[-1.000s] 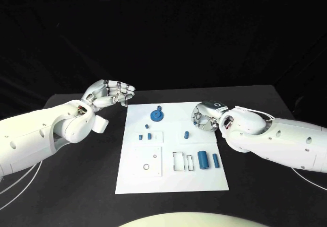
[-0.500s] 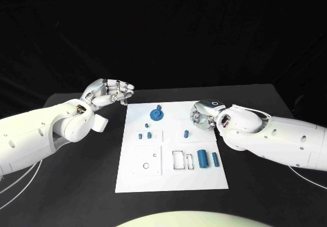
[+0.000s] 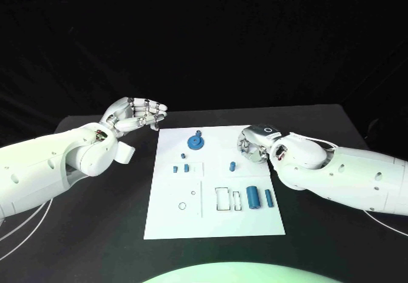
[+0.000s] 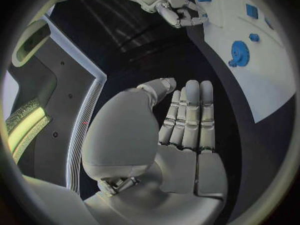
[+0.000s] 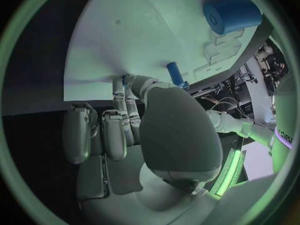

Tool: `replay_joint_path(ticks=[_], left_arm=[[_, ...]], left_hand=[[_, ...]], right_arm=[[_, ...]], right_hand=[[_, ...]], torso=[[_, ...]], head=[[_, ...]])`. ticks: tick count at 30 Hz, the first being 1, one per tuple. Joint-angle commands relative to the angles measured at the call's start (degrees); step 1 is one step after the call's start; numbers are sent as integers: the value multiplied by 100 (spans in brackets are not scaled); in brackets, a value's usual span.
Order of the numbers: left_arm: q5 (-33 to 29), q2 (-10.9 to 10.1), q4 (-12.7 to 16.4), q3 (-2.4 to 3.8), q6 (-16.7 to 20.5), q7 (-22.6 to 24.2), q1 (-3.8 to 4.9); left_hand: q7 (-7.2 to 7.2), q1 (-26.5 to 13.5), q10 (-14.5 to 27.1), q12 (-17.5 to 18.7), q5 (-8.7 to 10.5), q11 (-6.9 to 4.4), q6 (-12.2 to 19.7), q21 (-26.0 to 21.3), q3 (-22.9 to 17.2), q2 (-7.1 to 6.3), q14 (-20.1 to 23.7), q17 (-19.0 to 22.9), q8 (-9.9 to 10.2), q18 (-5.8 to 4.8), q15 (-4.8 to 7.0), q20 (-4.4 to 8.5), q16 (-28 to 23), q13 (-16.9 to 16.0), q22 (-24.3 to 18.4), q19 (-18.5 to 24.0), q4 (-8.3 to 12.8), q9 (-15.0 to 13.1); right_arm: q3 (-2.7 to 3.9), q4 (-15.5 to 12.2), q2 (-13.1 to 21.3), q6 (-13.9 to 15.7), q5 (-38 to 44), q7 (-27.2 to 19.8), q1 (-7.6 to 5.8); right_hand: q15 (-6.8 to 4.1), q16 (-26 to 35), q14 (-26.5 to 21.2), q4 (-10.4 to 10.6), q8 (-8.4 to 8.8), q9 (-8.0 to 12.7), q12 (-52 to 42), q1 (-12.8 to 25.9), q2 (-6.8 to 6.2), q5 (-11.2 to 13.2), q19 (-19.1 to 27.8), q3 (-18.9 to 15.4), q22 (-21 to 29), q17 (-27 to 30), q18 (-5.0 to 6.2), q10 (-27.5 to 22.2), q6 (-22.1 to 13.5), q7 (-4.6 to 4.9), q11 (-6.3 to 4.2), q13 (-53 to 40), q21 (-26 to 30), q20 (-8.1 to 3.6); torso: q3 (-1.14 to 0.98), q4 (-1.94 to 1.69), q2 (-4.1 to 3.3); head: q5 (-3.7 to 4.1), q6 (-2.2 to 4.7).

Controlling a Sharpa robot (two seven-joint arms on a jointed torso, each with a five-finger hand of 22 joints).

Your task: Assemble the parts on the task board

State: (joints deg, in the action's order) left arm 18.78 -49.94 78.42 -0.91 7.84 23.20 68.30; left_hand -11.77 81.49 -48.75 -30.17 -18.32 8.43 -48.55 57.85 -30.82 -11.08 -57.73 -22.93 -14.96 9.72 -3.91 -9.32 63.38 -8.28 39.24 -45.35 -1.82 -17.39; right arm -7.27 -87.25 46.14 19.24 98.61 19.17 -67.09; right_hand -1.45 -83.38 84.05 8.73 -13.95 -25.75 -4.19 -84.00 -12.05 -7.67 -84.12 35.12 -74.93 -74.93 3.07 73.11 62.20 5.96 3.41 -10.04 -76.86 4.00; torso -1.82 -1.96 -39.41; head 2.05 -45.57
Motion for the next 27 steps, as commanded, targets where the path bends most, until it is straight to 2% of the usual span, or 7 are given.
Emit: replay_joint_path(ticks=[1, 22, 27], left_arm=[[-61, 8, 6, 6, 79, 84, 2], [-137, 25, -38, 5, 118, 95, 1], [-148, 30, -41, 5, 117, 95, 0]], left_hand=[[-30, 7, 49, 1, -7, 4, 4, -19, 9, 28, 36, 9, -18, 83, 1, 2, -29, 8, -5, 12, 16, 5], [-34, 4, 91, 7, -11, 12, 5, -25, 18, 34, 43, 13, -29, 82, -6, -2, -34, 14, -10, 15, 20, 4], [-36, 3, 101, 8, -12, 15, 7, -27, 20, 35, 45, 14, -31, 81, -8, -4, -36, 16, -12, 16, 20, 4]], right_arm=[[-34, -35, 13, 142, 114, 116, 51], [23, -385, 227, 548, 75, 129, -60], [45, -589, 344, 668, -81, 45, -88]], right_hand=[[-25, 29, 379, -276, -32, -10, -4, 9, 33, 17, -228, 274, -1036, -364, -65, 155, 43, -5, -115, -8, -23, -26], [-35, 31, 381, -345, -51, -36, 5, 81, 11, 12, -250, 326, -1072, -356, -79, 213, 77, -10, -123, -6, -102, -30], [-38, 32, 381, -351, -53, -40, 6, 95, 7, 7, -254, 331, -1078, -353, -82, 220, 81, -10, -124, -5, -117, -30]], torso=[[-1, 7, 3], [-9, 9, -2], [-10, 10, -2]], head=[[-3, 4], [0, 38], [-15, 40]])
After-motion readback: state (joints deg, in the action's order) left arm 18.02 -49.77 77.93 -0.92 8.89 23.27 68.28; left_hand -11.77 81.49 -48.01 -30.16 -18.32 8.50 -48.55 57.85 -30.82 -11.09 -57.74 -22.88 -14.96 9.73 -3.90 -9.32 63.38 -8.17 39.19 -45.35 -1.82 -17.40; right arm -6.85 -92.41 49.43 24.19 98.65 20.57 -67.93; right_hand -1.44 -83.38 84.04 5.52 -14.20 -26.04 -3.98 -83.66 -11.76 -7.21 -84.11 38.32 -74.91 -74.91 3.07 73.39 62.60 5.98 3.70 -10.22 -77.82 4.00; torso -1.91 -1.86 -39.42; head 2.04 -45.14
